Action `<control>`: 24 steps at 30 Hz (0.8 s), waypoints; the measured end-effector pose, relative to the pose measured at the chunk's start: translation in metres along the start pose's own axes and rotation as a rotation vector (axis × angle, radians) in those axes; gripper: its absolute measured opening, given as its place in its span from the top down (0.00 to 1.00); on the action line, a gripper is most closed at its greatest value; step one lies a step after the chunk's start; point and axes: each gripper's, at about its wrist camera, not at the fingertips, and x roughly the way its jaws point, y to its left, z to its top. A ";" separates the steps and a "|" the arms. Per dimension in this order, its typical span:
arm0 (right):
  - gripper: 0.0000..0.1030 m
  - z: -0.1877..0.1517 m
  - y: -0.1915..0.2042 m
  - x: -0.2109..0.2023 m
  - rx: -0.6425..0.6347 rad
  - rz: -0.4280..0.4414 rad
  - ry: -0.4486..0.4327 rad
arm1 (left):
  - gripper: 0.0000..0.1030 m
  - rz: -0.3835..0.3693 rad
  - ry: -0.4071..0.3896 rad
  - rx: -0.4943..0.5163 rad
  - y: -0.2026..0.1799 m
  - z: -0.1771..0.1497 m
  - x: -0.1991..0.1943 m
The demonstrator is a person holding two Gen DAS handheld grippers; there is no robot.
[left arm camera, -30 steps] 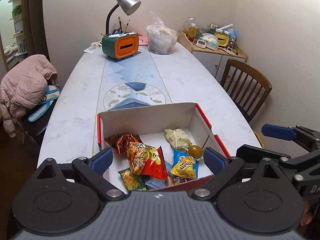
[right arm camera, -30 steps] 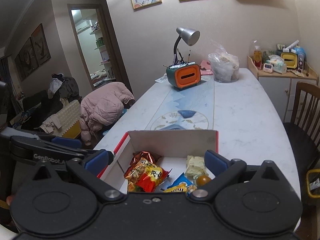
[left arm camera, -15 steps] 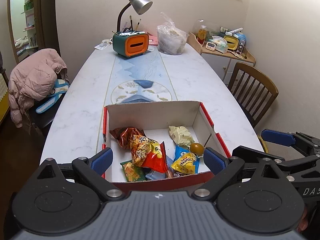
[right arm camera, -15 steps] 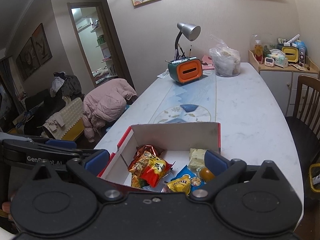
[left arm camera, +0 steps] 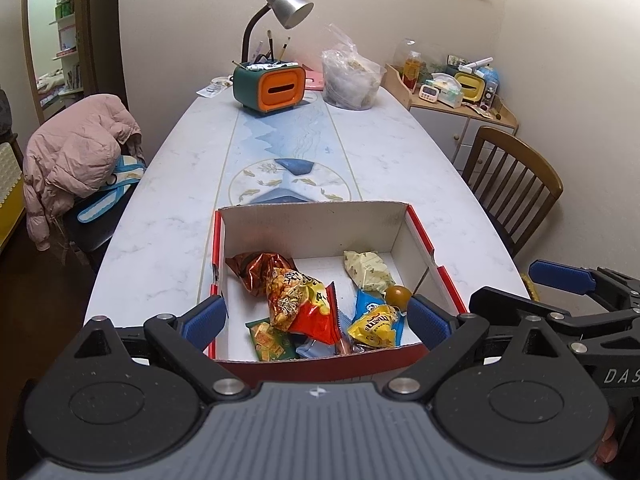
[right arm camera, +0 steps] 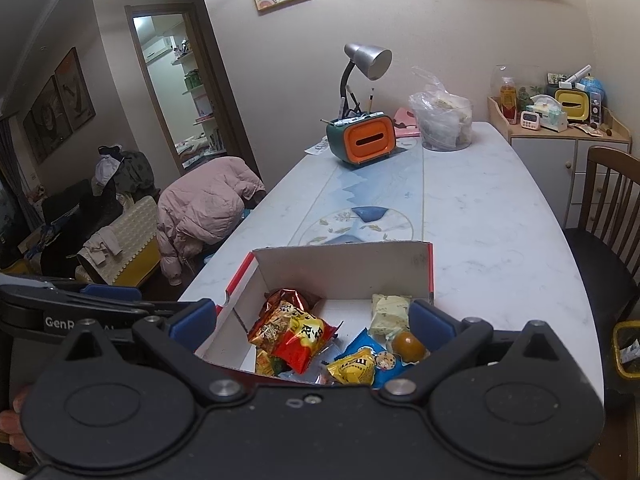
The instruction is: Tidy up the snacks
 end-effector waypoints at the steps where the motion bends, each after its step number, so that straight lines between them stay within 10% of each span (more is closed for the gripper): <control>1: 0.00 0.000 0.000 0.000 -0.001 0.000 0.000 | 0.05 0.001 0.000 -0.001 0.000 0.000 0.001; 24: 0.00 0.003 -0.004 0.001 0.001 -0.006 -0.005 | 0.05 0.002 0.006 0.011 -0.003 0.001 0.000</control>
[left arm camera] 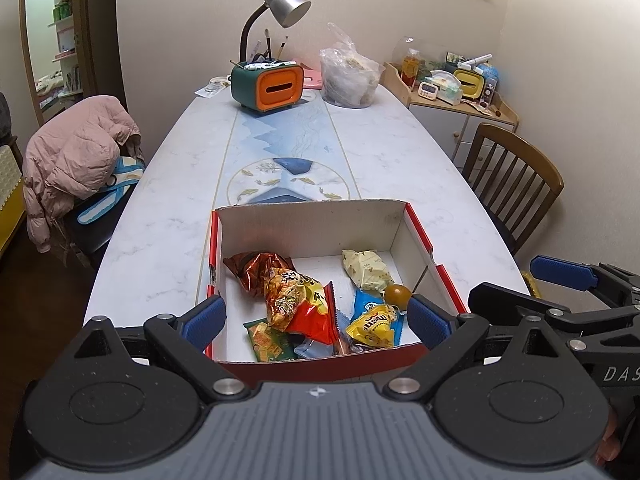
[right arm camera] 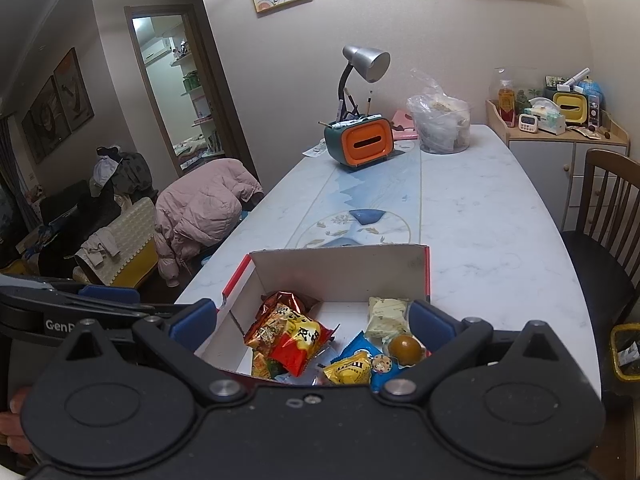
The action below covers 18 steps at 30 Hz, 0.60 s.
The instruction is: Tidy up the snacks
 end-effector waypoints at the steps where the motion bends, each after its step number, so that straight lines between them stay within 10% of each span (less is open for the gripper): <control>1: 0.00 0.000 -0.001 0.000 0.000 0.000 0.000 | 0.05 0.000 0.001 0.000 0.000 0.000 0.000; 18: 0.00 0.000 -0.006 0.001 0.007 -0.001 0.001 | 0.05 -0.004 0.035 0.003 -0.005 0.001 0.010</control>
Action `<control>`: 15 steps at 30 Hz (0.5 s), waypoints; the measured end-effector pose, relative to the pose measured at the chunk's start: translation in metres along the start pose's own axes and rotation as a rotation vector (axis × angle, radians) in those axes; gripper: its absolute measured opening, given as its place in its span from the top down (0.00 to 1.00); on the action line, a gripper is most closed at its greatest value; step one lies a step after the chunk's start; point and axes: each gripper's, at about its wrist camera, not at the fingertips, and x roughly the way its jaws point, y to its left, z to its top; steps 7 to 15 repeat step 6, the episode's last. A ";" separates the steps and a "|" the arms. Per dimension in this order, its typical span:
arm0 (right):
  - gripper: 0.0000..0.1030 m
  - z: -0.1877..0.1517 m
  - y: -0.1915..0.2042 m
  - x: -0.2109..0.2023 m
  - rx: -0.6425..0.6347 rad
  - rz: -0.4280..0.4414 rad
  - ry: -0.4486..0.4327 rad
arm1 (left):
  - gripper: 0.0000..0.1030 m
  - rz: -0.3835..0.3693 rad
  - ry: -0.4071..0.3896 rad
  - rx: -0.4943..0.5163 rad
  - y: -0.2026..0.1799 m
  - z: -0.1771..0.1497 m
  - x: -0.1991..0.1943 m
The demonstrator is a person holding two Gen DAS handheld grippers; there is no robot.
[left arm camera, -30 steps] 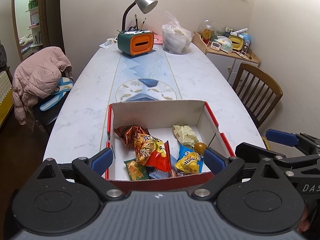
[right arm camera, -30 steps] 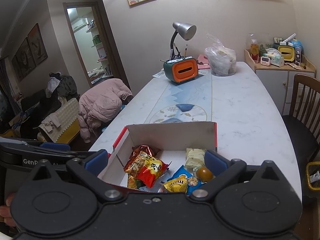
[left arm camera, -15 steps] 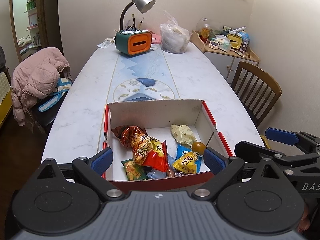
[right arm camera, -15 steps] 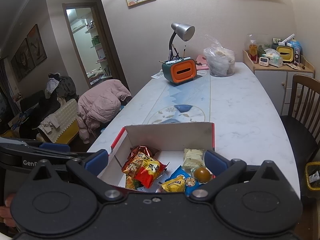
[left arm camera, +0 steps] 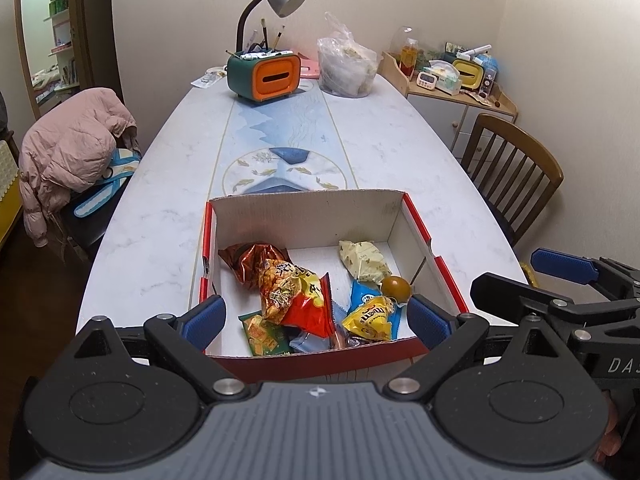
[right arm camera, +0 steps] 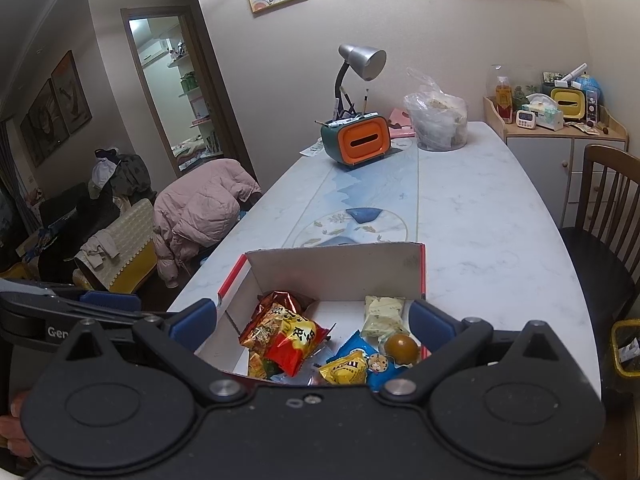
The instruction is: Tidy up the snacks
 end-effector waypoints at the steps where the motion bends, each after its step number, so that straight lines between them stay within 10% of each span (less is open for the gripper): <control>1: 0.00 -0.001 0.000 0.000 0.000 -0.001 0.000 | 0.05 -0.002 0.003 -0.001 0.000 0.000 0.001; 15: 0.00 -0.003 -0.002 0.002 0.004 -0.008 0.003 | 0.05 -0.003 0.003 0.004 0.000 0.000 0.003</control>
